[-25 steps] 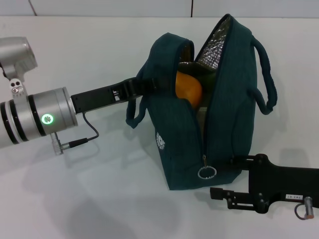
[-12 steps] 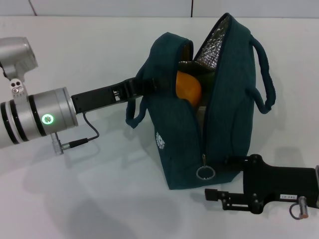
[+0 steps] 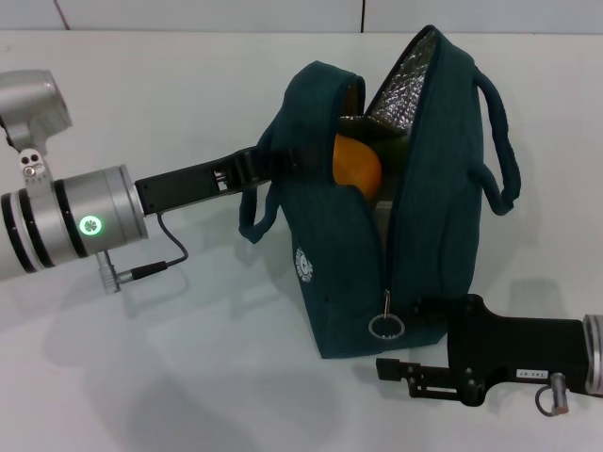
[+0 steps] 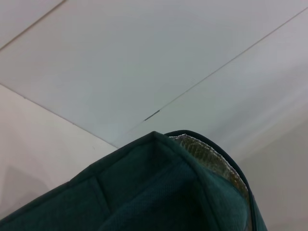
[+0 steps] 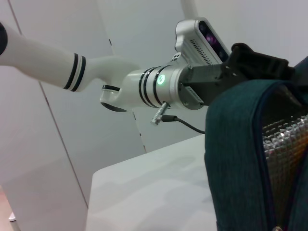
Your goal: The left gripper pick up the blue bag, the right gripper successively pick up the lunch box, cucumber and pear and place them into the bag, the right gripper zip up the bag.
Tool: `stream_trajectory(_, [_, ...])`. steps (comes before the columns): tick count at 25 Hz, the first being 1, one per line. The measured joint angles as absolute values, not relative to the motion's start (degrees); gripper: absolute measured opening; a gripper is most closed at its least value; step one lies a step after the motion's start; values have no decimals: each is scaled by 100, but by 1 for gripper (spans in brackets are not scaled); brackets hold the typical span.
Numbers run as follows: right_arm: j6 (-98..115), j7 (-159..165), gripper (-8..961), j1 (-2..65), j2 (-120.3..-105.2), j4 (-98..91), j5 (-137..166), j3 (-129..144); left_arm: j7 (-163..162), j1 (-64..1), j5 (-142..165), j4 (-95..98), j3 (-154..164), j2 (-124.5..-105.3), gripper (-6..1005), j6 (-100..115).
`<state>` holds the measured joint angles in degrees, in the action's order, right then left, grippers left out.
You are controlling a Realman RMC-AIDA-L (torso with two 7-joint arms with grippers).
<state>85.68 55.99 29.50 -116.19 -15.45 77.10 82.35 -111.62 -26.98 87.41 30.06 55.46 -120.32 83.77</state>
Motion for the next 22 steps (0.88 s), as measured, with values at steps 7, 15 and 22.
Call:
stream_trajectory(7, [8373,5605,490,2964,-11619,-1551,7692,8240,-11162,-2698,8733,3006,5546,-12032,47,8374])
stream_trajectory(15, [8304,5600,248,2951,-11619,-1558,7620,8244,-11162,-2698,8727,3006,5546,-12032,48,8367])
stream_trajectory(22, [8304,5598,40,2929,-11619,-1575,7620,8227,-11156,-2697,8658,2949,5546,-12018,49,8368])
